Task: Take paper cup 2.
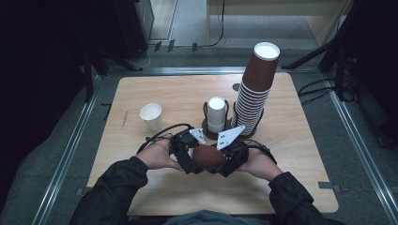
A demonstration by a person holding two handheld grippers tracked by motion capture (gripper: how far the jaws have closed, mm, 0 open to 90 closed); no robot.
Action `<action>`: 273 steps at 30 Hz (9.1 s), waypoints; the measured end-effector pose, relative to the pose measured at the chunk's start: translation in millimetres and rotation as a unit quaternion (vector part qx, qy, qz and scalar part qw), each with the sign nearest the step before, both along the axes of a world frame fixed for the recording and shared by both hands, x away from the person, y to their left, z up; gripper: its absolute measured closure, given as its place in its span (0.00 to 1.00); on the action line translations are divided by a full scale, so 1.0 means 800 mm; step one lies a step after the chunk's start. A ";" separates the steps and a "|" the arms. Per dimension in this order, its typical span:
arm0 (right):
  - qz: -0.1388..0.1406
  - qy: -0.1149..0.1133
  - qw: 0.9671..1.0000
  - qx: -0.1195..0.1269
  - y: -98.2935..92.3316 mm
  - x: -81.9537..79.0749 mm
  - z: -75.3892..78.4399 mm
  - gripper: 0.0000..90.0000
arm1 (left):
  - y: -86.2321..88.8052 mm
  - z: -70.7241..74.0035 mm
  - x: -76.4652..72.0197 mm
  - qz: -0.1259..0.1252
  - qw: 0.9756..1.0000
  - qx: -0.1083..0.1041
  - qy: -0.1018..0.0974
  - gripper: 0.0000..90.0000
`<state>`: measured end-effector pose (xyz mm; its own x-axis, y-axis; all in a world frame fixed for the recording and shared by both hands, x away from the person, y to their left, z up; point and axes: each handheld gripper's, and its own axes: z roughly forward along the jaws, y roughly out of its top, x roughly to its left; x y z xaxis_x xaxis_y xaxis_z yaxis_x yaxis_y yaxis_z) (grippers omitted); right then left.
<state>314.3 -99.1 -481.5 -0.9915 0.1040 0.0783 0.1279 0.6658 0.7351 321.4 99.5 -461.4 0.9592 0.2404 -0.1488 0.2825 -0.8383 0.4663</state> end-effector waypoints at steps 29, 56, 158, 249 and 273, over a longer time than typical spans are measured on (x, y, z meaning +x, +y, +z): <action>-0.018 0.014 0.994 0.105 -0.024 0.004 0.012 0.20 | 0.030 0.026 0.003 0.028 0.992 -0.126 0.005 0.00; -0.023 0.042 0.996 0.077 -0.024 0.005 0.010 0.15 | 0.037 0.032 0.008 0.028 0.992 -0.123 0.020 0.09; -0.044 -0.001 0.995 0.093 -0.017 0.009 0.000 0.22 | 0.017 0.043 0.006 0.042 0.990 -0.131 -0.021 0.00; -0.049 -0.006 0.996 0.081 -0.006 0.008 -0.003 0.21 | 0.021 0.053 -0.003 0.047 0.987 -0.140 -0.062 0.00; -0.049 0.010 0.993 0.103 -0.009 0.008 0.000 0.22 | 0.011 0.044 -0.004 0.069 0.977 -0.189 -0.071 0.08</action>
<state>320.7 -106.1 -481.7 -0.9753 0.1803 0.1278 0.2012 0.4858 0.8506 318.2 108.0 -426.0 0.9392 0.3216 -0.1201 0.2904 -0.5577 0.7776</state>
